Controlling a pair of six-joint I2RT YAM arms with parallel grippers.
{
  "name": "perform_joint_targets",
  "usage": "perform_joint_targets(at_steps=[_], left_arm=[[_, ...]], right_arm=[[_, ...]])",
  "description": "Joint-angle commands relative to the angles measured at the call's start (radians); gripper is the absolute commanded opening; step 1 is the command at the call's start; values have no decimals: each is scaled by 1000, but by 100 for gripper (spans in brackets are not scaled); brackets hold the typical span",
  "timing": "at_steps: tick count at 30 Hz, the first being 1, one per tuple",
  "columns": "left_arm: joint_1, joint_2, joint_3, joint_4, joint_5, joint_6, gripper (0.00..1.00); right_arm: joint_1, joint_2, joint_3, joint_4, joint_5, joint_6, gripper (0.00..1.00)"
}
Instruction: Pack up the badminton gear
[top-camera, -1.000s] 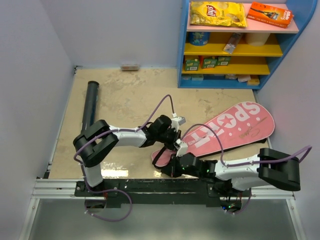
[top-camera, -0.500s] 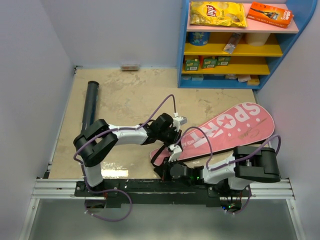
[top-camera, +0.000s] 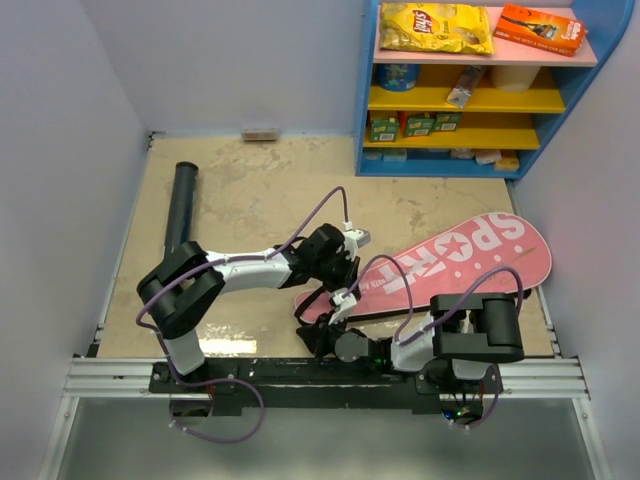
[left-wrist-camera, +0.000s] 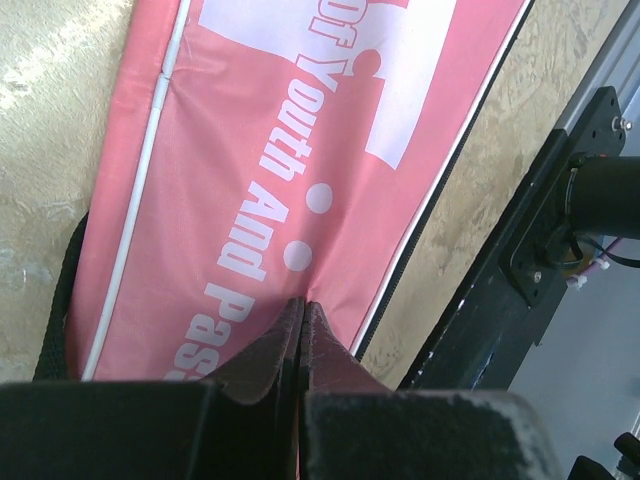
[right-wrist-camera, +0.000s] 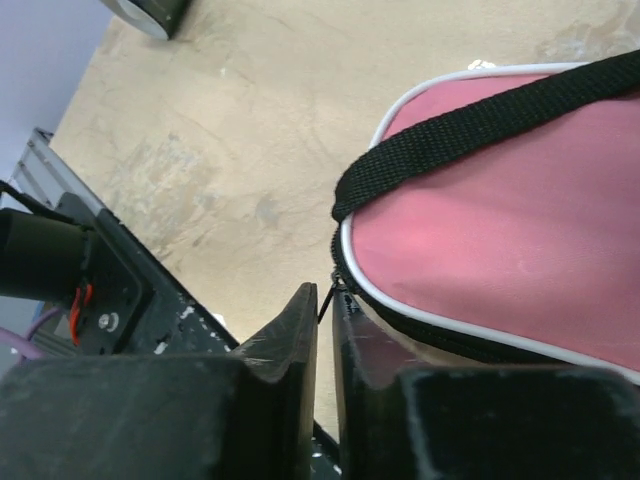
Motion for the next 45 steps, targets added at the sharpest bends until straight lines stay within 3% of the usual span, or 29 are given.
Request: perform_joint_targets(at_steps=[1,8,14,15,16,18,19,24,30,36,39,43,45], left_arm=[[-25,-35,43,49,30,-25,1],[-23,-71,41,21,-2,-10,2],[-20,-115,32,2,-33,6,3],[-20,-121,30,-39,-39,9,3],[-20,-129,27,-43,-57,15,3],[-12,-156,15,-57,-77,20,3],[-9,-169,12,-60,-101,24,3],[50,-256,-37,-89,-169,41,6],[205,-360,-132,-126,-197,58,6],[308,-480,-164,-204,-281,86,12],[337,-554,-157,-258,-339,102,21],[354,-655,-126,-324,-459,139,59],[360,-709,-97,-358,-488,153,67]], right_arm=[[24,-59,23,157,1,-13,19],[26,-254,-37,-29,21,25,46],[26,-502,-40,-381,52,66,66],[26,-543,-37,-506,66,74,70],[27,-614,-26,-576,79,83,80],[26,-694,-19,-755,128,102,85],[26,-729,-13,-806,138,103,99],[24,-886,56,-1062,190,31,99],[-39,-750,271,-1352,176,45,99],[-230,-647,356,-1350,20,-33,99],[-298,-605,409,-1347,-11,-105,99],[-371,-561,532,-1379,47,-164,99],[-393,-519,590,-1423,96,-185,99]])
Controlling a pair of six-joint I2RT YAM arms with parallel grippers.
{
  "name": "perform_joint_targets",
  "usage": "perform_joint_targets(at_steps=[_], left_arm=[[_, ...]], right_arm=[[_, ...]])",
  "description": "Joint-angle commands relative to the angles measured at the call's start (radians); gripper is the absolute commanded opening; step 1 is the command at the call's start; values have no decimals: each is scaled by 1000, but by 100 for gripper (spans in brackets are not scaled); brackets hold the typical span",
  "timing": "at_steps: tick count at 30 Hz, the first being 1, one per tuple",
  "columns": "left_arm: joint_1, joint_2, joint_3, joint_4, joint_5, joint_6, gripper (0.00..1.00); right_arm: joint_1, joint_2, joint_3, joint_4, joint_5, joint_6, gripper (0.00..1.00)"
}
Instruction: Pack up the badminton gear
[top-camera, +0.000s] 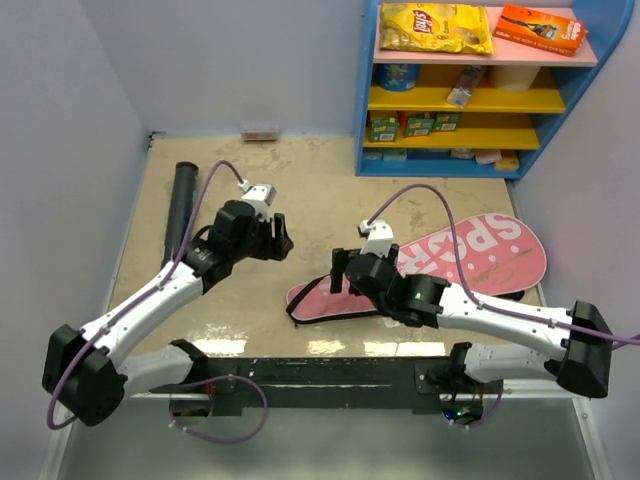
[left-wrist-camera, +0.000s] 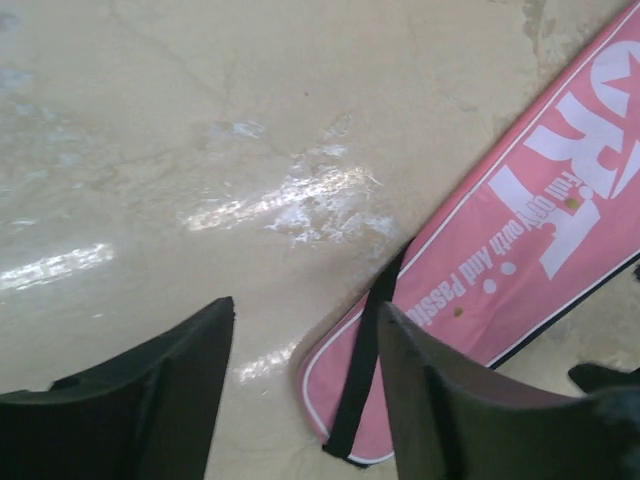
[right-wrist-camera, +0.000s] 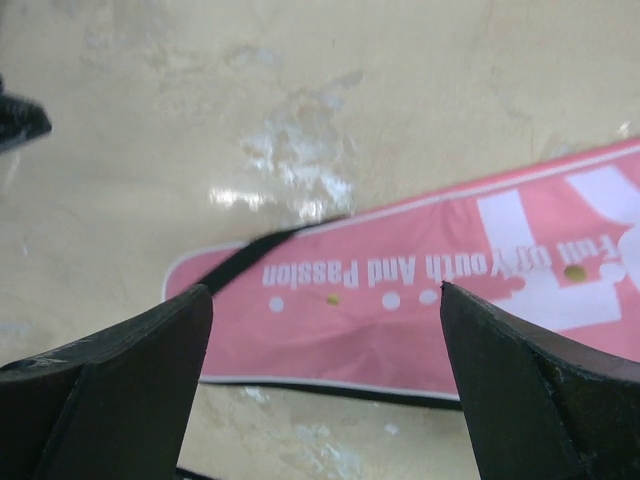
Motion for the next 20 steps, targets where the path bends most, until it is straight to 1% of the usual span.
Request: perform_joint_targets(at_steps=[1,3,4,8,13,14,15,16,17,20], left_arm=[[16,-109,76,-81,-135,61,73],[16,-146,113,-111,-149,72,84],[16,-157,125,-119,-158,84,100],[16,-224,164,-139,-195,96,100],[16,-267,188,-153,-230,100,100],[16,-279,187,-147,-236,98,100],[16,-286,182,-142,-239,98,100],[16,-292,178,-134,-242,98,100],[16,-302,173,-127,-245,101,100],[16,-321,162,-99,-281,107,100]], right_arm=[[-43,45,198,-75,120,-97,99],[-49,75,253,-102,154,-135,99],[-49,80,294,-116,180,-151,99],[-66,96,364,-135,232,-215,99],[-75,92,420,-133,270,-250,99],[-77,91,427,-133,269,-276,99],[-77,86,425,-126,214,-305,99],[-78,80,425,-89,196,-327,99],[-80,85,437,-96,197,-306,99],[-80,131,494,-164,306,-260,99]])
